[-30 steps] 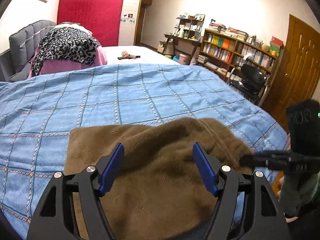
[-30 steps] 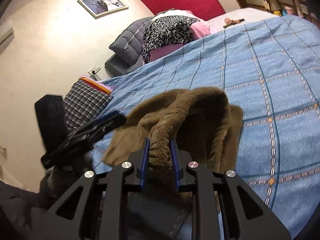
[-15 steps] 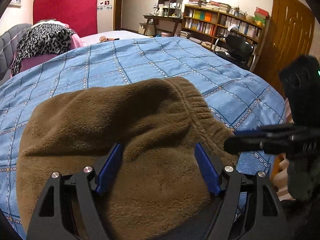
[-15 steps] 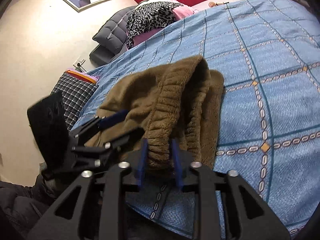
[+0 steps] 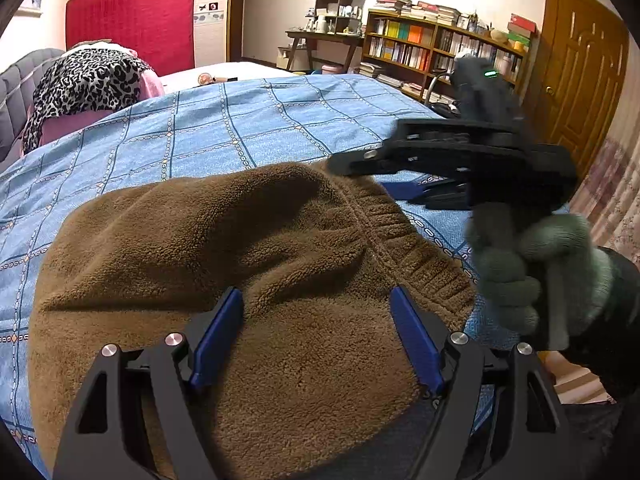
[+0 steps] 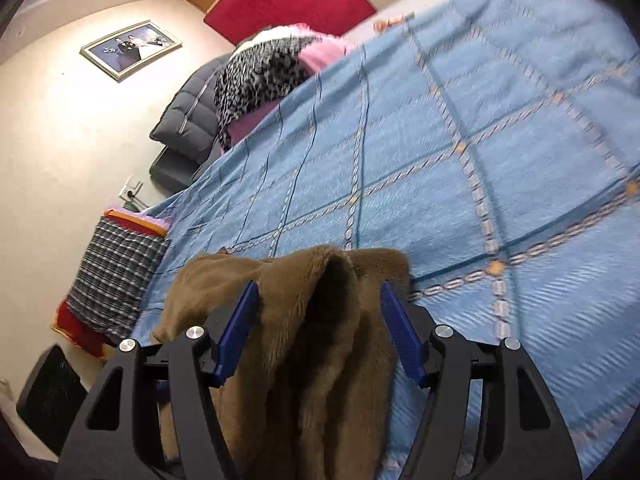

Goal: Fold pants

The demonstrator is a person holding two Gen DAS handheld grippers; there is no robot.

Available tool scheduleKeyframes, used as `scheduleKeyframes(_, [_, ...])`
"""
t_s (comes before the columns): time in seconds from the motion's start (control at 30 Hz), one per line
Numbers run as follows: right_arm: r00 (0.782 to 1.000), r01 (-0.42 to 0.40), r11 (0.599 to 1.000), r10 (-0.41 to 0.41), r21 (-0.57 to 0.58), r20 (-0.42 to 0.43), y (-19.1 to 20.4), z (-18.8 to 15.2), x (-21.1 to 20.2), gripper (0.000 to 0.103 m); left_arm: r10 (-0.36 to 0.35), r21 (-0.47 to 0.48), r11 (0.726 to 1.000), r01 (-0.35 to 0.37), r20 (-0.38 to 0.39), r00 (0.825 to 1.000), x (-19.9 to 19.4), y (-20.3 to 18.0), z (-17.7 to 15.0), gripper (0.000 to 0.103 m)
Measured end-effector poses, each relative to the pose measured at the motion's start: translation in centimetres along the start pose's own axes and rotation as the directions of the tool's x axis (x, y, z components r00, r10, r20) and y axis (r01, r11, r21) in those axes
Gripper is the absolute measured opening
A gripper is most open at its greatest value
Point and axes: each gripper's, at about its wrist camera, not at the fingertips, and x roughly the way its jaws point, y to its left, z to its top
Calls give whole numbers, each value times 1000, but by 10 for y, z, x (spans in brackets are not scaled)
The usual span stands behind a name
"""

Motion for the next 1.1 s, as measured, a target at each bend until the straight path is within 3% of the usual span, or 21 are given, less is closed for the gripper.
scheduleKeyframes(0.03, [1000,-19,1000,19,-2,-5,0,0,2,55,-1,-1,1000,1,0,1000,1,0,1,76])
scheduleKeyframes(0.1, [999,-36,998,36,-42,-2,9,1,-2,22,-2,-2,1000,2,0,1000,1,-1,2,76])
scheduleKeyframes(0.2, [996,-71,995,74,-72,47,19,8,-21,15,-10,0,1000,10,2,1000,3,-1,5,76])
scheduleKeyframes(0.33, [990,-79,993,89,-85,114,17,14,-46,15,-31,12,999,31,13,999,9,-8,11,76])
scheduleKeyframes(0.5, [996,50,999,-49,-14,72,-19,6,-20,15,-22,50,999,22,-12,1000,33,-18,10,77])
scheduleKeyframes(0.6, [995,85,996,-83,-27,59,-22,-1,-12,17,-30,39,999,30,-12,999,35,-14,10,77])
scheduleKeyframes(0.73, [985,143,987,-135,-71,106,-7,-2,-25,30,-36,14,999,36,-18,999,26,-8,13,77])
scheduleKeyframes(0.83, [962,227,964,-199,-138,187,17,-6,-41,38,-37,19,999,36,24,999,2,-1,17,80])
scheduleKeyframes(0.93, [948,264,936,-207,-231,244,47,-16,-53,45,28,8,1000,-28,72,997,-23,14,13,81])
scheduleKeyframes(1.1, [956,256,888,-174,-382,234,86,-39,-41,49,122,-75,990,-117,65,990,-43,51,-2,81])
